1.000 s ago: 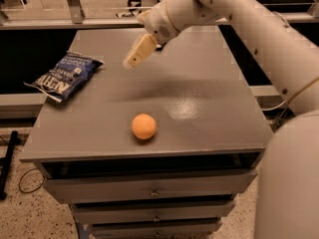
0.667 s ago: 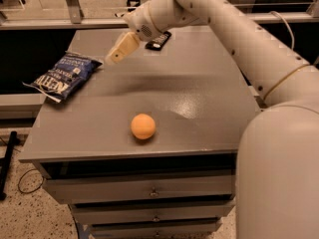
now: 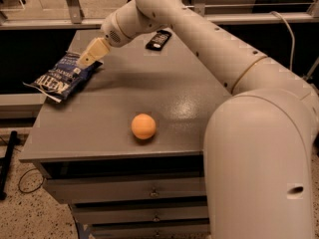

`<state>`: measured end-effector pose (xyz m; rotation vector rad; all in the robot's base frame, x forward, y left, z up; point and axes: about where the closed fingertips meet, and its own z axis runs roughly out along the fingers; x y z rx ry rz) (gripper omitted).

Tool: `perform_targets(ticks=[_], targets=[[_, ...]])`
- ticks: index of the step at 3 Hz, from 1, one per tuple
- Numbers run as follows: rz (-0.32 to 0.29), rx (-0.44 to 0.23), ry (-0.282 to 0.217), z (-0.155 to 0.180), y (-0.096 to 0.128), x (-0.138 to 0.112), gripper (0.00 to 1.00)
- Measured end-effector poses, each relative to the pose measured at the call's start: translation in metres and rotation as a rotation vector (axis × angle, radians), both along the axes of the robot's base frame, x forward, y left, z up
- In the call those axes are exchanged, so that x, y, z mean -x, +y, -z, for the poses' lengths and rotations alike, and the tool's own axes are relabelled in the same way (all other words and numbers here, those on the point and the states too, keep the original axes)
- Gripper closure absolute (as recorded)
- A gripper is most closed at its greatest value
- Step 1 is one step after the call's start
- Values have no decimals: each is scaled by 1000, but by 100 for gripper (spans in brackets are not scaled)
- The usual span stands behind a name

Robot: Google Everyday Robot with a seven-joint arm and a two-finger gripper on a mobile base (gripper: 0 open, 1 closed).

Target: Pick blue chip bag

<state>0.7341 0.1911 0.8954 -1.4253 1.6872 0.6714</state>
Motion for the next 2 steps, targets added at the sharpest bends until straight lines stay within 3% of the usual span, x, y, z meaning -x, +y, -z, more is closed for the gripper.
perform_targets(ticks=[2], targets=[[-62,54,58,38,53,13,0]])
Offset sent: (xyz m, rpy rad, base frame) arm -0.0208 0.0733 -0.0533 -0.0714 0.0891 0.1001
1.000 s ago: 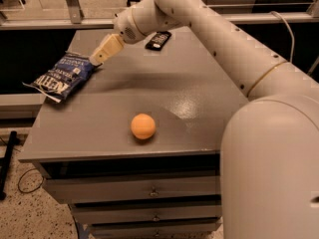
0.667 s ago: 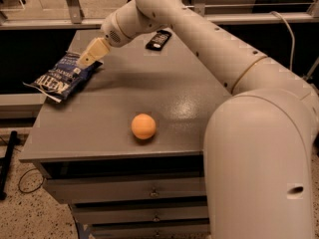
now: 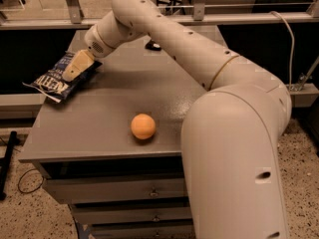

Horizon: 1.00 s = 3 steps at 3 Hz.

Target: Pick blue chip bag

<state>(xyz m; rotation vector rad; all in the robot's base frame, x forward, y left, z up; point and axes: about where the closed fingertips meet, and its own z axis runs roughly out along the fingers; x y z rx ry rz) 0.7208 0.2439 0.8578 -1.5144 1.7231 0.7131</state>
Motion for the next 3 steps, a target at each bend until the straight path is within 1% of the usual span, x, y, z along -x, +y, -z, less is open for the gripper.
perform_targets(ticks=[1,2,3], targets=[[-36,4,32,15,9,12,18],[-45,-6,50,20,8,18,41],[-42,-19,49,16,4,23,64]])
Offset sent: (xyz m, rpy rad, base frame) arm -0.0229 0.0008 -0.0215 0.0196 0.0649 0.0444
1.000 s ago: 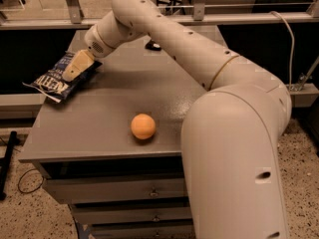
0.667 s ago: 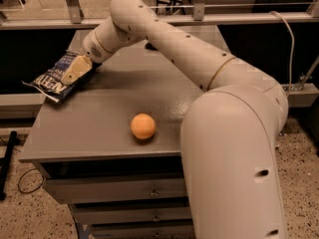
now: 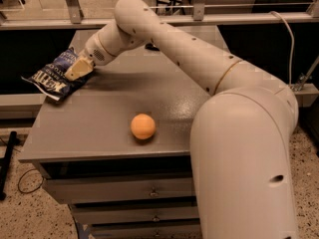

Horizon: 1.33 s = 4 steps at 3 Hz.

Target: Pick blue chip bag

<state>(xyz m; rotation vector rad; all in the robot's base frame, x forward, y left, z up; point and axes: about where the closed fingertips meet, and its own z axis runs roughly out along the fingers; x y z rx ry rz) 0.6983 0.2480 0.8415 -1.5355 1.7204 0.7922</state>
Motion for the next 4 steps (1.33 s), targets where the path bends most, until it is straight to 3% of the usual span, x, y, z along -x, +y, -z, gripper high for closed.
perform_targets(ticks=[1,2,3,4], targets=[[13,-25,-26,-15,-9,4,88],[53,-52,-89,-45,-35,7,100],[114,-107,-150,-78,-72,11,100],[153,-213,-194,-114,-103,16,100]])
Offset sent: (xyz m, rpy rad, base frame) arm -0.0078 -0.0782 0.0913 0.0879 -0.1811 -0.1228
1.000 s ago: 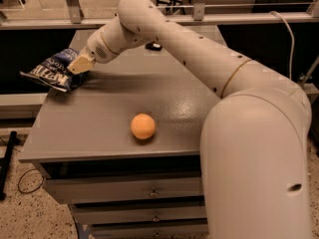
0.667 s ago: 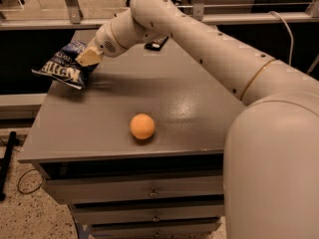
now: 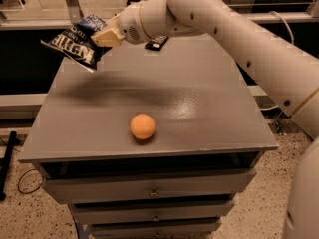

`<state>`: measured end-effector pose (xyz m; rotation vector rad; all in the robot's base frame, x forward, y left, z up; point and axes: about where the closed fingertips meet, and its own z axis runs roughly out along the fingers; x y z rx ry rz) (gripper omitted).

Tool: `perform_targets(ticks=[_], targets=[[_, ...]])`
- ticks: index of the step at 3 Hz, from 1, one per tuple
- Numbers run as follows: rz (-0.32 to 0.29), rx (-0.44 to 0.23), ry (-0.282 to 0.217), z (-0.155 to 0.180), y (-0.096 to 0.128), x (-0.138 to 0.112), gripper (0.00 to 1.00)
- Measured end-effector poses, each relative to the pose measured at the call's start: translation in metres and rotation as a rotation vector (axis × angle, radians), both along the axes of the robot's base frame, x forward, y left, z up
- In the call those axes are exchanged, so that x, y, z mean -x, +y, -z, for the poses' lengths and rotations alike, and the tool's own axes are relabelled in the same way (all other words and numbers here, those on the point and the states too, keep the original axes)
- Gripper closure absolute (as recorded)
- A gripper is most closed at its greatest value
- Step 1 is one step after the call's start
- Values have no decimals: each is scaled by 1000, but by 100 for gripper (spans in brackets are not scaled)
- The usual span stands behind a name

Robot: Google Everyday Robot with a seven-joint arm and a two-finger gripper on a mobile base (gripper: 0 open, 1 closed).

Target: Pick blue chip bag

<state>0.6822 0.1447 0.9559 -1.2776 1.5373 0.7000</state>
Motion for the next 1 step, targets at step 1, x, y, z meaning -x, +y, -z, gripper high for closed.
perform_targets(ticks=[1], targets=[[1,-5,2,0,-3,1,100]])
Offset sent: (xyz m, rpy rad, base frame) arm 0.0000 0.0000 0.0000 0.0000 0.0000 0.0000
